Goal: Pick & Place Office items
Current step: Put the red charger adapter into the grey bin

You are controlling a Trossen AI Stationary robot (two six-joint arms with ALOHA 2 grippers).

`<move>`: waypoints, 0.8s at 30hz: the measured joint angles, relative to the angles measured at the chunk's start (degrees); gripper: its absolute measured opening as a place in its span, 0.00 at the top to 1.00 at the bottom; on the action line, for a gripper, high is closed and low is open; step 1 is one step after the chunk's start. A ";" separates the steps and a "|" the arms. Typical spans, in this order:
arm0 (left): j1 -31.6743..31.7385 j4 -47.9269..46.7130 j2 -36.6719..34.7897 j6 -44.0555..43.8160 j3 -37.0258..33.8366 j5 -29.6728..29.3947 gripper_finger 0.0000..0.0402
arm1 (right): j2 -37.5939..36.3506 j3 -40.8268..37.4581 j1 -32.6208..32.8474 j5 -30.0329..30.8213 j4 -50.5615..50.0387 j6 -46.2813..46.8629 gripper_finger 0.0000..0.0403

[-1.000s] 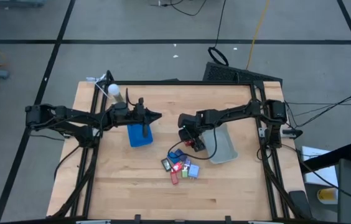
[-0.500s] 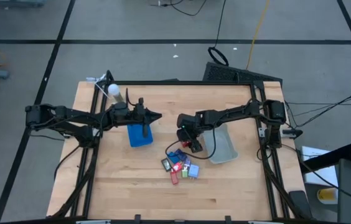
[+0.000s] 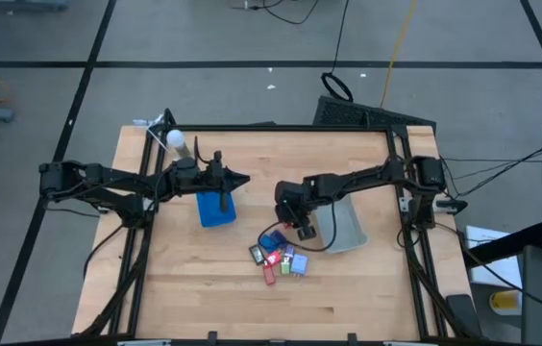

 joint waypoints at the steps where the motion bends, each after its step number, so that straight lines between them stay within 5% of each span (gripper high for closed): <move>1: 0.01 0.00 0.00 -0.03 0.00 0.00 0.92 | 0.00 0.00 0.30 0.29 0.28 0.63 0.77; 10: 0.00 0.00 0.00 -0.97 0.00 0.00 0.92 | -1.58 0.14 3.49 10.07 4.53 14.10 0.72; 15: 0.00 0.00 0.00 -1.61 0.00 0.00 0.92 | -4.69 0.19 4.35 10.27 5.63 25.15 0.65; 24: 0.02 0.00 0.00 -1.22 0.00 0.00 0.92 | -6.30 0.13 4.38 19.43 2.42 45.07 0.39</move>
